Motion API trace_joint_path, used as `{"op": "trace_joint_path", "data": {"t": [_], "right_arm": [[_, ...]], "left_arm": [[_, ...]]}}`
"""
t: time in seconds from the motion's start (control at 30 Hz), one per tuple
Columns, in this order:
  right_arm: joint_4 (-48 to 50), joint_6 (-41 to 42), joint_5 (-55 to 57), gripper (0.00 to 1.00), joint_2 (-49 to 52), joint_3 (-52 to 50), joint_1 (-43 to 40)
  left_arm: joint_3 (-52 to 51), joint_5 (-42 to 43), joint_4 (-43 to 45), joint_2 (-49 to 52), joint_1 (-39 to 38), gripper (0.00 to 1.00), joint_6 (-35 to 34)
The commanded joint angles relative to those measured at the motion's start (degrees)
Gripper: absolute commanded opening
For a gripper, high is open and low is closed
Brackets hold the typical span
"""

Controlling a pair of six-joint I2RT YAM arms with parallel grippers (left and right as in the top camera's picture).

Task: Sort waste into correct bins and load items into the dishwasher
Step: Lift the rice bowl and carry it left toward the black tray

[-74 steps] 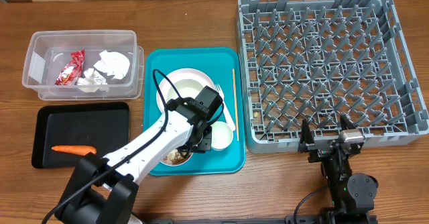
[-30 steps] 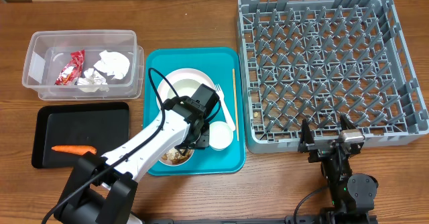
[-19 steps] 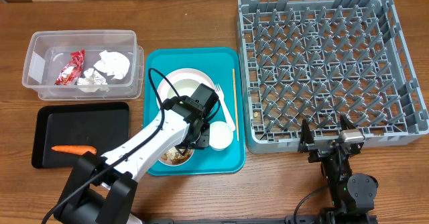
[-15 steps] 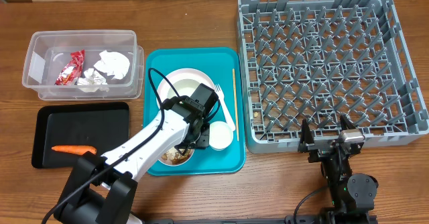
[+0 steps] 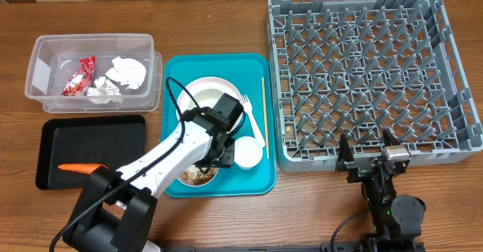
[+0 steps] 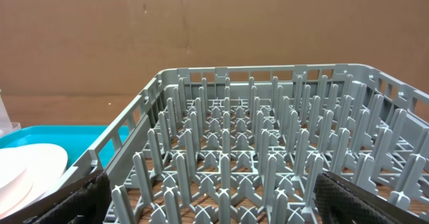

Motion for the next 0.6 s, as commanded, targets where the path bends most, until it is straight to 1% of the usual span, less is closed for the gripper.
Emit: {"op": "trace_joint_path", "data": {"t": [0.0,0.1,0.27,0.5,0.57], "right_arm": [[0.2,-0.1,0.1,1.0,-0.6,-0.6,0.0],[0.3,-0.1,0.1,1.0,-0.6,-0.6,0.0],[0.3,-0.1,0.1,1.0,-0.6,-0.6,0.0],[0.3,-0.1,0.1,1.0,-0.6,-0.6,0.0],[0.2,-0.1,0.1,1.0,-0.6,-0.6,0.0]], "left_arm": [[-0.8,1.6,0.3,0.8,0.9,0.36,1.4],[-0.8,1.6,0.2,0.8,0.9,0.29,1.4],[-0.8,1.6,0.2,0.8,0.9,0.29,1.4],[-0.8,1.6,0.2,0.8,0.9,0.23,1.4],[-0.8,1.6,0.1,0.8,0.9,0.23,1.4]]}}
